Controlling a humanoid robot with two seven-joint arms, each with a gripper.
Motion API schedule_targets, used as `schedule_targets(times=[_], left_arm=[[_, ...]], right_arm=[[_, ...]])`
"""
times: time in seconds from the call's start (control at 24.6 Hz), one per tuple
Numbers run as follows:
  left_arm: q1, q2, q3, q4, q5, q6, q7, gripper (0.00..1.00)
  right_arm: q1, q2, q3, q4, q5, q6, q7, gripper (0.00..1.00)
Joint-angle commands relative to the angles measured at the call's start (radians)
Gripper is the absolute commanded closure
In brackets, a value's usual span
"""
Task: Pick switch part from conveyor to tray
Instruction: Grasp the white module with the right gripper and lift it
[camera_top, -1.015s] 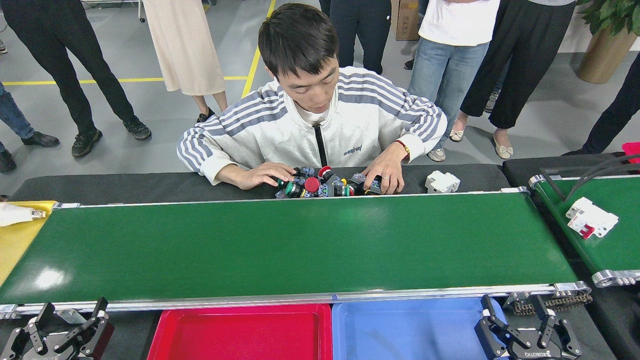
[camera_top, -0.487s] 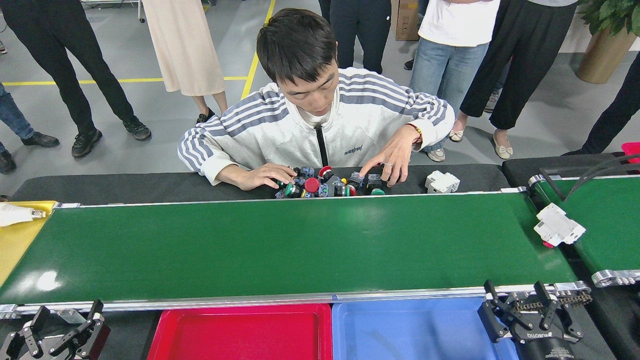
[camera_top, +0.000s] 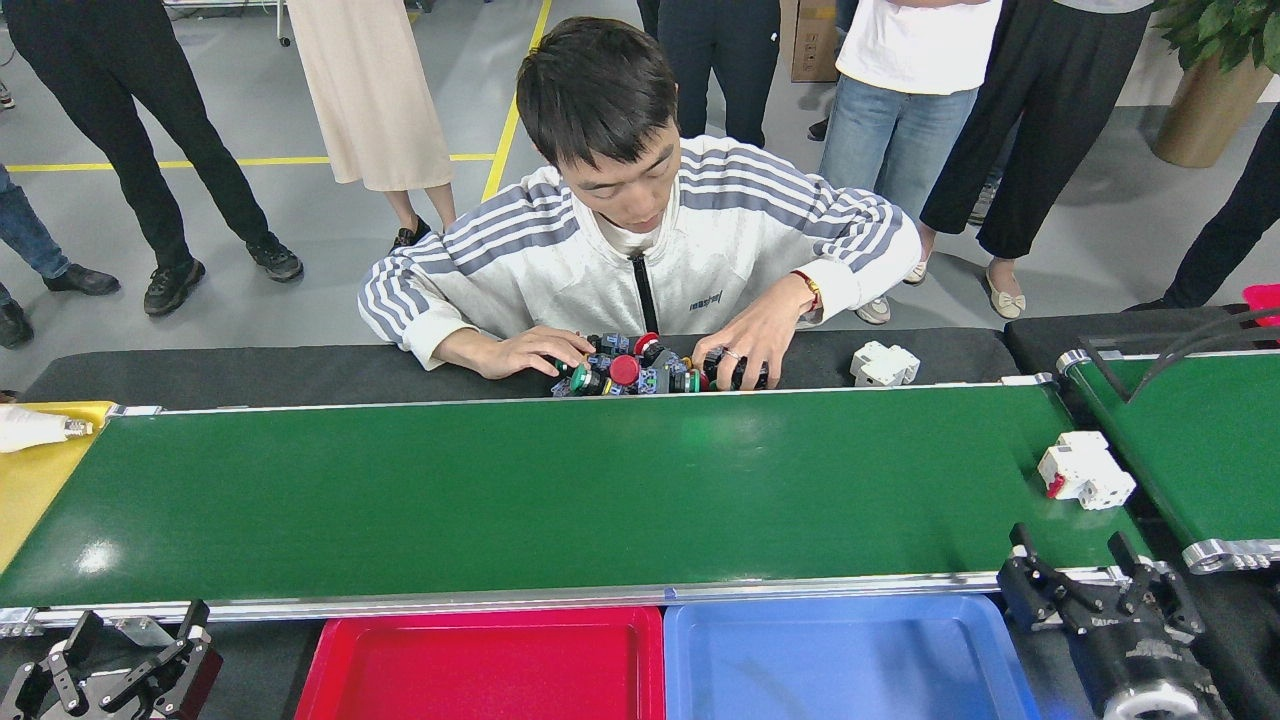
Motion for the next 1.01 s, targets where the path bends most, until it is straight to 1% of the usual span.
schedule_targets(times=[0.0, 0.08, 0.24, 0.37, 0.49, 0.57, 0.97], left_arm=[[-0.003, 0.011, -0.003, -0.011, 0.005, -0.002, 0.008, 0.0], [-0.003, 0.011, -0.006, -0.011, 0.003, -0.002, 0.008, 0.0], [-0.006, 0.014, -0.006, -0.01, 0.003, -0.002, 0.008, 0.0], [-0.01, 0.014, -0.006, -0.01, 0.001, -0.001, 0.008, 0.0], [-0.01, 0.014, -0.006, -0.01, 0.001, -0.001, 0.008, 0.0], [-0.01, 0.014, -0.006, -0.01, 0.001, 0.001, 0.008, 0.0], [-0.013, 0.014, -0.006, -0.008, 0.001, 0.001, 0.008, 0.0]], right_arm=[[-0.043, -0.018, -0.002, 0.034, -0.001, 0.001, 0.018, 0.0], [-0.072, -0.054, 0.01, 0.088, 0.0, -0.005, 0.027, 0.0], [-0.103, -0.068, 0.053, 0.146, 0.0, -0.005, 0.032, 0.0], [-0.123, -0.067, 0.063, 0.178, 0.002, -0.005, 0.032, 0.0], [-0.161, -0.06, 0.128, 0.213, 0.002, 0.002, 0.032, 0.0], [-0.181, -0.054, 0.149, 0.232, 0.003, 0.005, 0.032, 0.0], [-0.279, -0.056, 0.185, 0.328, 0.005, 0.005, 0.032, 0.0]])
